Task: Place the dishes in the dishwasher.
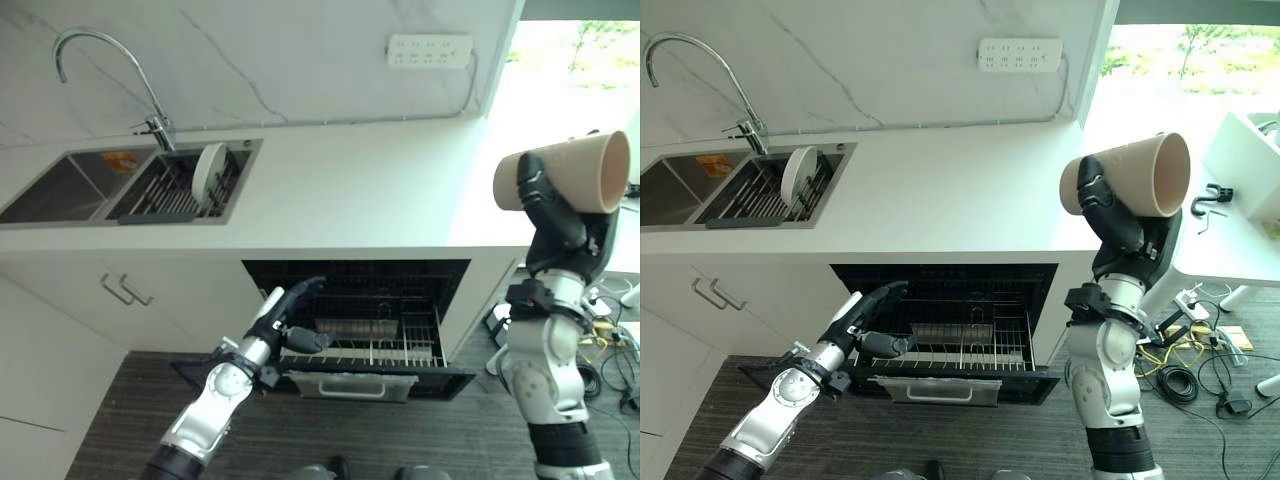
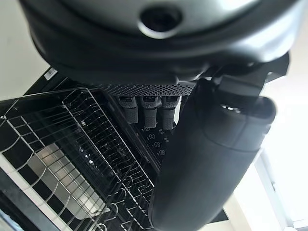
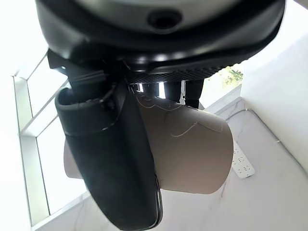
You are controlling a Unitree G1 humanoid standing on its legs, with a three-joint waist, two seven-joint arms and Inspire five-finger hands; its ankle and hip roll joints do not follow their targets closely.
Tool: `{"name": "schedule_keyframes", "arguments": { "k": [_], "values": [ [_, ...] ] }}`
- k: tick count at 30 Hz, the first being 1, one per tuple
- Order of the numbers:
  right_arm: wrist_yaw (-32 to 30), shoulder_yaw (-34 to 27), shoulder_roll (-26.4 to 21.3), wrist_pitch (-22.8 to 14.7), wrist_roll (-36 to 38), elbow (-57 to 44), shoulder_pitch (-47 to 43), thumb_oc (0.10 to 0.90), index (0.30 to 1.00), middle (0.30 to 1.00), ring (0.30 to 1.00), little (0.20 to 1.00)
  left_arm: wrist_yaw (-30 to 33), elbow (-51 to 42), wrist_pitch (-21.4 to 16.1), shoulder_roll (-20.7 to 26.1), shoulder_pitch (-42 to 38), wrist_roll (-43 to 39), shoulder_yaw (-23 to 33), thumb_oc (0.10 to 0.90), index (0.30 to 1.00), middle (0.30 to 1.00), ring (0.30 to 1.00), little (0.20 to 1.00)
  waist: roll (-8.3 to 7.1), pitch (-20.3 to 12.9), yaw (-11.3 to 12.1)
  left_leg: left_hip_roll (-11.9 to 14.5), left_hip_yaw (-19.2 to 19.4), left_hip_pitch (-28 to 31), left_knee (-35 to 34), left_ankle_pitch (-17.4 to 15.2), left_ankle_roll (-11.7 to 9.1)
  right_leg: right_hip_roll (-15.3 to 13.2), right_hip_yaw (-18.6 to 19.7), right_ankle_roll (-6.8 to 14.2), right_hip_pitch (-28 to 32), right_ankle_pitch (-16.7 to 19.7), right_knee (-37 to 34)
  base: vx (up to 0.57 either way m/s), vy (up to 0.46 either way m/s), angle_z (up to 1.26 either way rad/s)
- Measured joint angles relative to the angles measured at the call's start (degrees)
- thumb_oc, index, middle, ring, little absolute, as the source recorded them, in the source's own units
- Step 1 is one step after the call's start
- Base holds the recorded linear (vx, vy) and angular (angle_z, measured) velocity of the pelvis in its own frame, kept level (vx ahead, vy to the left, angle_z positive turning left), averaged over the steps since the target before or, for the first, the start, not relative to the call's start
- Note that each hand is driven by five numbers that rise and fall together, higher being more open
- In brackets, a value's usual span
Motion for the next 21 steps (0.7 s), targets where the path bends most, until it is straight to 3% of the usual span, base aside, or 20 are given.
{"name": "schedule_keyframes", "arguments": {
  "k": [1, 5, 13, 18, 21],
  "values": [
    [0.11, -0.19, -1.4, -0.02, 0.06, 0.02, -1.06, 0.4, 0.3, 0.3, 0.3, 0.3, -0.19, -0.11, 0.12, 0.49, -2.47, 0.01, -0.13, 0.8, 0.9, 0.9, 0.9, 0.9, 0.05, 3.2, 0.01, 0.13, -0.29, -0.95, 0.33, 0.72, 0.1, 0.07, -0.42, -0.33, -0.77, 0.48, 0.72, -0.27, 0.03, 0.16],
    [0.39, 1.05, -1.47, 0.71, 0.39, 0.3, -7.33, 0.4, 0.3, 0.3, 0.3, 0.3, -2.37, 0.56, 2.94, 4.27, -9.74, 0.09, -1.41, 0.8, 0.9, 0.9, 0.9, 0.9, 0.41, 8.04, -0.23, 0.58, 0.0, -4.96, 1.13, 1.58, -0.01, 0.1, -0.33, -0.86, -5.26, 1.76, 2.28, -0.1, 0.044, -0.02],
    [4.19, 1.76, -1.42, 1.98, 1.31, -1.04, -2.8, 0.4, 0.3, 0.3, 0.3, 0.3, -3.29, 5.55, 10.29, 3.7, -7.43, 3.47, -4.33, 0.8, 0.9, 0.9, 0.9, 0.9, 0.09, 8.0, -1.73, 0.57, 0.8, 2.13, 0.59, -0.64, 0.07, 0.66, 0.63, 0.1, 2.9, 1.93, -1.5, 0.09, -0.003, -0.05],
    [6.6, 1.92, -0.21, 4.13, 1.27, -3.77, -2.8, 0.4, 0.3, 0.3, 0.3, 0.3, -3.08, 10.42, 12.64, 2.5, -8.72, 7.26, -7.8, 0.8, 0.9, 0.9, 0.9, 0.9, -2.04, 4.55, -2.26, 0.73, 1.28, 2.46, 0.54, -0.47, 0.43, 0.89, 1.21, 0.18, 3.03, 1.89, -1.65, 0.02, -0.014, -0.06],
    [7.27, 2.67, 0.09, 4.81, 1.26, -3.77, -2.72, 0.4, 0.3, 0.3, 0.3, 0.3, -3.06, 14.78, 13.11, 1.8, -8.99, 8.08, -8.71, 0.8, 0.9, 0.9, 0.9, 0.9, -2.16, 2.25, -3.3, 0.79, 1.61, 1.93, 0.77, -0.53, 0.35, 0.89, 1.6, 0.21, 2.36, 1.9, -1.55, -0.01, -0.013, -0.06]
  ]
}}
